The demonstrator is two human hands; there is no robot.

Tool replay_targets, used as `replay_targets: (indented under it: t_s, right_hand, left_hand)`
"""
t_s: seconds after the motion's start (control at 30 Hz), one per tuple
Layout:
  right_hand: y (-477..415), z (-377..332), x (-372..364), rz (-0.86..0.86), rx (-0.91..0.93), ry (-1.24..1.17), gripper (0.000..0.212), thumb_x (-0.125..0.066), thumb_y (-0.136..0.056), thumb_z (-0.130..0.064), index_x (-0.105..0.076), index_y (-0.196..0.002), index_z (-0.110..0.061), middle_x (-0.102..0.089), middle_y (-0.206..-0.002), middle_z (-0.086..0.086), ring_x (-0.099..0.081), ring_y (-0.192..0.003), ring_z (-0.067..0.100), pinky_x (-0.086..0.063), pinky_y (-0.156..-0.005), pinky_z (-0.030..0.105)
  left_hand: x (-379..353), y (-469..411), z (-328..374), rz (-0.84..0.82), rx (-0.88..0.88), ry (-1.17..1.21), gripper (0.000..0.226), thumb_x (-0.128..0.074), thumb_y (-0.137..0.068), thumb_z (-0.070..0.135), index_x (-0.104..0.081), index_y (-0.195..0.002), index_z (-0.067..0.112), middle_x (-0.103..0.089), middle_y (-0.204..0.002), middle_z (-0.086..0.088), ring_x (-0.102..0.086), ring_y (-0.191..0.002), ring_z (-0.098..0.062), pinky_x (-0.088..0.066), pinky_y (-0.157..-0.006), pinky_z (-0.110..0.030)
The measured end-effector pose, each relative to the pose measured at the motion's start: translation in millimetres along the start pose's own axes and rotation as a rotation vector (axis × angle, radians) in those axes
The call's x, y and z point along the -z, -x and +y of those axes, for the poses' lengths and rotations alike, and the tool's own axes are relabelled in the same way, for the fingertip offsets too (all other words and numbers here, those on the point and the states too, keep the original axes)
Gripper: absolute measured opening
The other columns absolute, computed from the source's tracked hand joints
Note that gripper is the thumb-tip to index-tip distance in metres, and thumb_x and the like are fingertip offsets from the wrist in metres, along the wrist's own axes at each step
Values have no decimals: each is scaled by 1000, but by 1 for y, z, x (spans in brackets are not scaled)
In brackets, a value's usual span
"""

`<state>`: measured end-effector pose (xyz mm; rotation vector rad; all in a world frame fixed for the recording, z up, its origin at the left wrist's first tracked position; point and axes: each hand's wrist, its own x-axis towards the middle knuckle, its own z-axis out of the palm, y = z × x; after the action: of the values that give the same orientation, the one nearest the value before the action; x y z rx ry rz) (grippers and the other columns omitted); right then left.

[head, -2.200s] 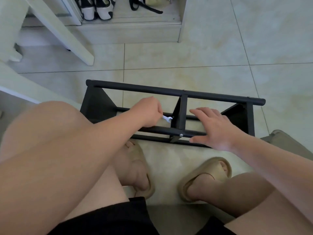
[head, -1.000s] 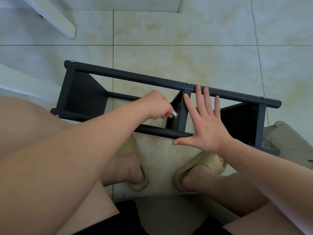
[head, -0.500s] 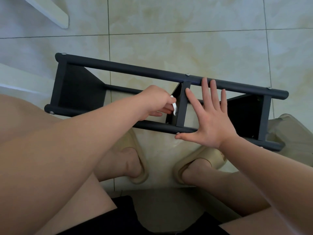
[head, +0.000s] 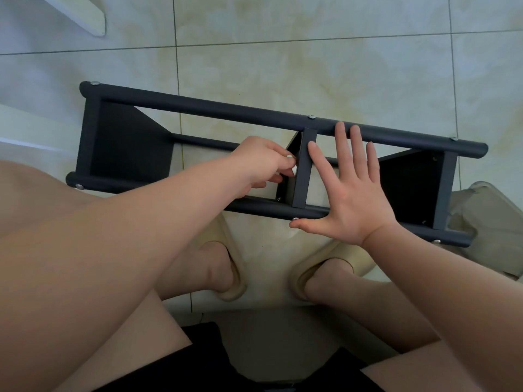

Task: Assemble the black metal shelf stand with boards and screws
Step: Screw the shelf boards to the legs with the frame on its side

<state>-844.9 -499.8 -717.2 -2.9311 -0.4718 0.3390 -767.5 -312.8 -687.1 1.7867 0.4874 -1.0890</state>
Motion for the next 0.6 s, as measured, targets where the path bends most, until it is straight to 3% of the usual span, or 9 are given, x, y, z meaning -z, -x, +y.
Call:
replay_targets:
  t_s: [0.2,0.47,0.6]
  right_hand:
    - [0,0,1,-4,0,12,124,-41,-69,-96,-11,-163,-21,5,-167,23,8,-153,45,-3,-123,62]
    - [-1,-2,4,-19,-7,29,124,-41,-68,-96,-12,-162,-20,4,-166,25,7,-153,46,-4,-122,63]
    - [-1,-2,3,-19,-6,38,124,-41,-69,-95,-13,-162,-19,3,-166,25,6,-153,47,-4,-122,63]
  left_hand:
    - [1,0,1,-18,12,-13,12,-61,-98,29,-68,-107,26,-77,-88,7,-69,-93,-13,-48,-90,-36]
    - [-1,3,3,-4,-28,-80,14,-57,-100,23,-68,-108,20,-77,-85,5,-66,-88,-9,-43,-69,-27]
    - [-1,2,3,-10,-17,-53,14,-56,-100,22,-67,-106,16,-77,-83,4,-67,-85,-7,-45,-73,-28]
